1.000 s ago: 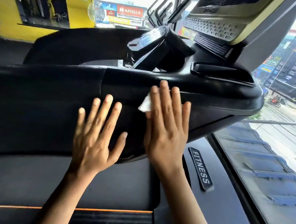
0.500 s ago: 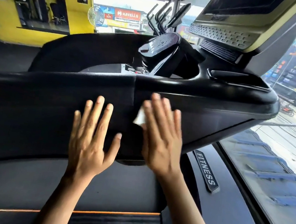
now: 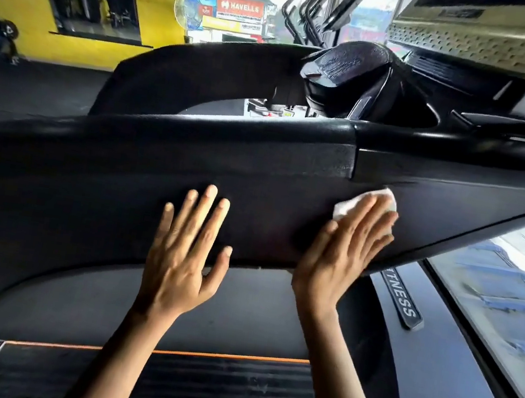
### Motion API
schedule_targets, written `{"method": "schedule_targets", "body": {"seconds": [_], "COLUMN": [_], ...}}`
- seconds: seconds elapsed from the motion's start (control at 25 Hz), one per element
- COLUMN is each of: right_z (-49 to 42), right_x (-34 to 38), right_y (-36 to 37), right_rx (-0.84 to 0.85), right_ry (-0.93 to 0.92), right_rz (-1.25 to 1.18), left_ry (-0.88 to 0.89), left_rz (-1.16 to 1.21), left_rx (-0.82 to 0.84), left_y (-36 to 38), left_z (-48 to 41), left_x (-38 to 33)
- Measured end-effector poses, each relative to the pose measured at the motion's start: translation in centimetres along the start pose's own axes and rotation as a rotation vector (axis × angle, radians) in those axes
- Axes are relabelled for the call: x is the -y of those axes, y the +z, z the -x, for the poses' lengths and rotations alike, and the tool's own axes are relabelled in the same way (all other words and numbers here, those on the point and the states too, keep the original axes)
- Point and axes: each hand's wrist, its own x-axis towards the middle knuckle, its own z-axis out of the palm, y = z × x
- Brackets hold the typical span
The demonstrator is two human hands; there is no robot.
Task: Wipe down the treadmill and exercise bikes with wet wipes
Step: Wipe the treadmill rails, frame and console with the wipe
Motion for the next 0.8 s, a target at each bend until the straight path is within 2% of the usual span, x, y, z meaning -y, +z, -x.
{"method": "schedule_targets", "body": {"seconds": [0.04, 0.12, 0.2, 0.24, 0.28, 0.36, 0.44, 0.48, 0.52, 0.6, 0.68, 0.72, 0.8], "right_z": [0.2, 1.6, 2.6, 2.4, 2.2, 1.4, 1.0, 1.2, 2.0, 3.3, 3.6, 3.8, 4.1], "right_x": [1.7, 4.9, 4.5, 3.1, 1.5, 0.2, 2.2, 4.3, 6.0, 6.5, 3.3, 1.6, 0.0], "right_y": [0.4, 1.4, 1.8, 1.6, 1.3, 0.7, 1.4, 2.1, 2.7, 3.3, 2.9, 2.4, 1.6], "right_rx": [0.04, 0.166, 0.237, 0.234, 0.203, 0.083, 0.0, 0.011, 0.054, 0.173, 0.229, 0.206, 0.132], "right_ry": [-0.009, -0.251, -0.52, -0.568, -0.536, -0.25, -0.001, -0.001, -0.105, -0.468, -0.673, -0.653, -0.401], "right_rz": [-0.065, -0.142, -0.112, -0.062, -0.006, 0.006, -0.076, -0.113, -0.142, -0.164, -0.093, -0.037, 0.013], "left_ry": [-0.012, -0.039, -0.035, -0.029, -0.027, -0.031, -0.034, -0.035, -0.034, -0.016, -0.009, -0.016, -0.036], "left_rz": [-0.001, -0.009, -0.021, -0.025, -0.027, -0.03, -0.029, -0.027, -0.026, -0.045, -0.072, -0.075, -0.081], "left_rx": [0.007, 0.022, 0.032, 0.034, 0.032, 0.018, 0.011, 0.012, 0.014, 0.017, 0.021, 0.019, 0.004], "left_y": [-0.2, -0.5, -0.6, -0.6, -0.6, -0.7, -0.5, -0.4, -0.3, 0.0, 0.3, 0.5, 0.8], "left_z": [0.4, 1.1, 1.4, 1.4, 1.5, 1.5, 1.6, 1.8, 2.0, 2.4, 3.0, 3.3, 3.7], "left_x": [0.4, 1.1, 1.7, 2.0, 2.3, 2.7, 2.7, 2.8, 2.8, 3.2, 3.7, 3.8, 3.6]}}
